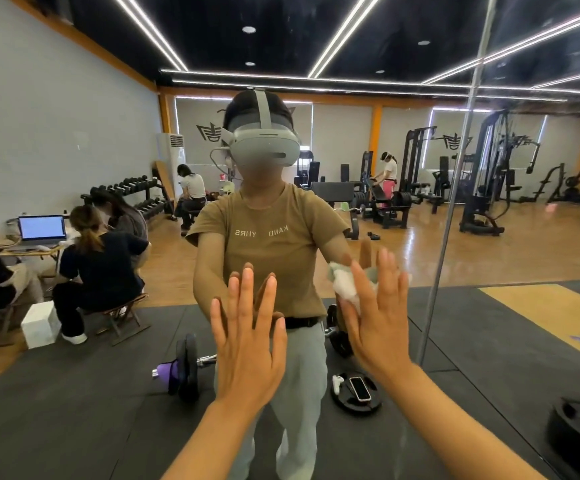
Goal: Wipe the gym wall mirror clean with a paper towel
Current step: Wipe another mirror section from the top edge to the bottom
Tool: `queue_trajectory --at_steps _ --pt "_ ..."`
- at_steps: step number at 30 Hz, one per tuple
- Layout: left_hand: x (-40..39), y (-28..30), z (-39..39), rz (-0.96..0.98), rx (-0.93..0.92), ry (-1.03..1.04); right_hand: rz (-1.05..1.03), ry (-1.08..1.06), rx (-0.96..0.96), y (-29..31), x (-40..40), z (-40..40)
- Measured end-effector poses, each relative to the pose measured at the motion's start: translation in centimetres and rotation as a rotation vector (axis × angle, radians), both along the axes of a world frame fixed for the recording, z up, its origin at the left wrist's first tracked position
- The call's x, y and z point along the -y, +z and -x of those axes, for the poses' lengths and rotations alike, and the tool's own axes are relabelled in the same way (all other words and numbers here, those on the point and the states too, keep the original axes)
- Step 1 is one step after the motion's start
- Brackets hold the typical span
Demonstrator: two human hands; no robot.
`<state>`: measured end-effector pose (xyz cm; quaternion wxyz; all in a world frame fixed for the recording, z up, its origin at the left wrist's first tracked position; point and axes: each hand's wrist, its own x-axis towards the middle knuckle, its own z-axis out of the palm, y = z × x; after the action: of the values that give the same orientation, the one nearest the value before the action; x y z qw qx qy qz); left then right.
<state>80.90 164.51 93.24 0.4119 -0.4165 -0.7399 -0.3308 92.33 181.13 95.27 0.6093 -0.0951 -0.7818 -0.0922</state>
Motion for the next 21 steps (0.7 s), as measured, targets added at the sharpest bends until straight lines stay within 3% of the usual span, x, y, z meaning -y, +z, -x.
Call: queue_trajectory --at_steps 4,8,10,14,21 --pt "-0.2 -0.2 0.2 -0.007 -0.013 0.032 -0.126 -0.036 -0.111 8.5 -1.0 0.1" --pt "-0.4 -0.4 0.5 -0.011 -0.061 0.064 0.093 -0.045 -0.450 18.9 -3.6 -1.2" --pt "-0.5 -0.6 0.5 -0.024 -0.072 0.068 0.079 -0.020 -0.473 20.0 -4.6 -1.6" --pt "-0.7 -0.8 0.6 -0.037 -0.095 0.078 -0.106 0.071 -0.244 15.1 -4.8 -1.9" --pt "-0.8 -0.6 0.6 -0.058 -0.108 0.071 0.002 0.034 -0.083 0.0 -4.4 -3.7"
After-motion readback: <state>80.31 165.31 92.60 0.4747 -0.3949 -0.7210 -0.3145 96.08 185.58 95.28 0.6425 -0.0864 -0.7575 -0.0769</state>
